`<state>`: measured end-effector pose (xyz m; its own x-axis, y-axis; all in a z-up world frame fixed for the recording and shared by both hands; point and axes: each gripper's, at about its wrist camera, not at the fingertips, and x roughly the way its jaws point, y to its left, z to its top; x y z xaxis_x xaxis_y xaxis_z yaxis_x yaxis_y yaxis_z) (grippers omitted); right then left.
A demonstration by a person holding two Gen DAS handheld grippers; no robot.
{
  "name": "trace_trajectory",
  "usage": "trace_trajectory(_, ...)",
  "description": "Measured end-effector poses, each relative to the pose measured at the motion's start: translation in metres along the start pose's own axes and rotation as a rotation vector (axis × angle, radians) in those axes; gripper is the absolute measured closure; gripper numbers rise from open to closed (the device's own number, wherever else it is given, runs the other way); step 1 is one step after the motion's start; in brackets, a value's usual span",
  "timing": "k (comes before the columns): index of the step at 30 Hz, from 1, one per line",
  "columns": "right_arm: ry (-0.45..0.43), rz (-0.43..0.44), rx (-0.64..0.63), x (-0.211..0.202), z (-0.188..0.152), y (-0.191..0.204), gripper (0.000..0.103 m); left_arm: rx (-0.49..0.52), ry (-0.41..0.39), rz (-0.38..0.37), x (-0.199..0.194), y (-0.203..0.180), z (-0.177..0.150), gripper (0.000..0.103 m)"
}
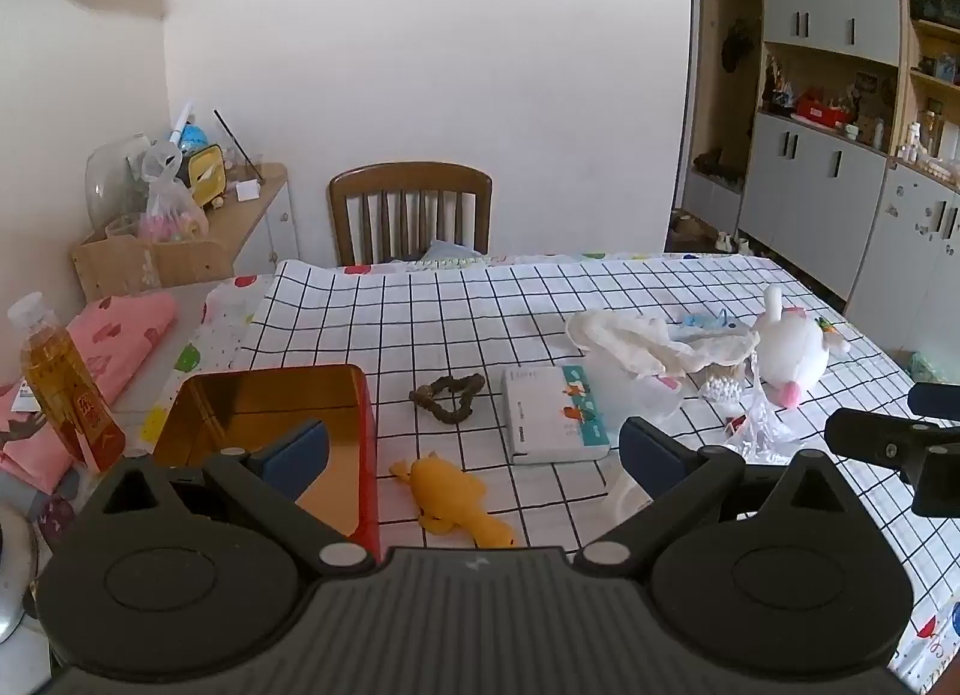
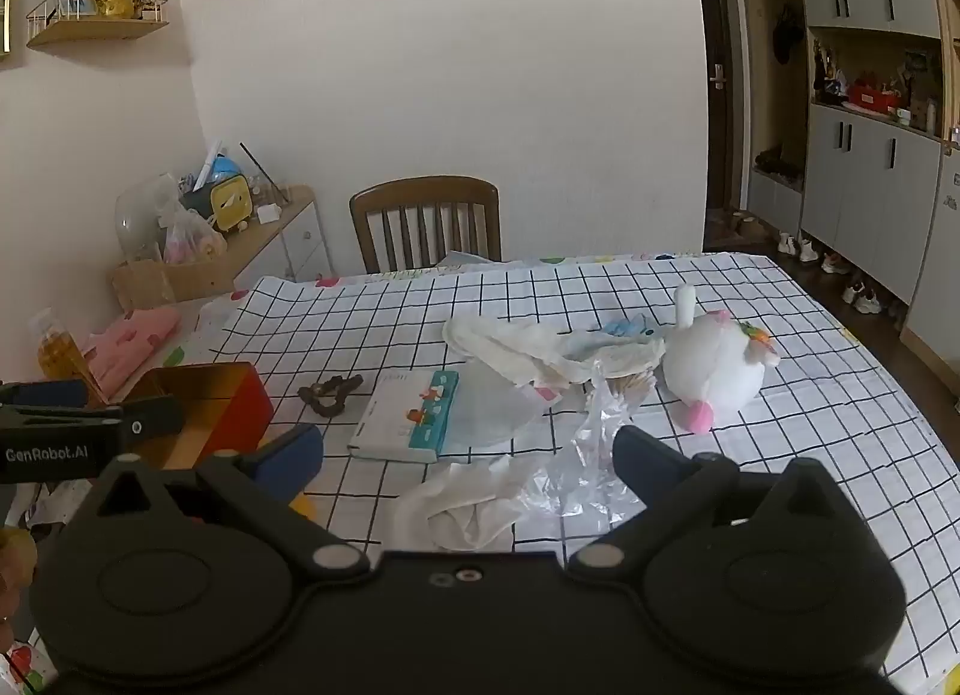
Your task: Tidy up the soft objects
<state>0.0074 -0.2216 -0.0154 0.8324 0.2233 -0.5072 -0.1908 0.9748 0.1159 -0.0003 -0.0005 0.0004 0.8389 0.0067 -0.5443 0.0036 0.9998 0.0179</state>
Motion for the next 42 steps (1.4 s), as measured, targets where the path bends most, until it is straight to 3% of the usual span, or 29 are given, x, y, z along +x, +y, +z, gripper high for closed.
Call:
trace_trajectory(25,-0.011,-0.008,0.004,-0.007,-0.002,-0.004,0.000,-0.048,-0.014,-0.053,-0.006,-0.003,0.001,0.000)
trace_trajectory(42,-0.025,-0.008,0.000,-0.010,-0.001,-0.001,0.000,-0.016,-0.032,-0.114,-0.008,-0.012,0.002,0.000)
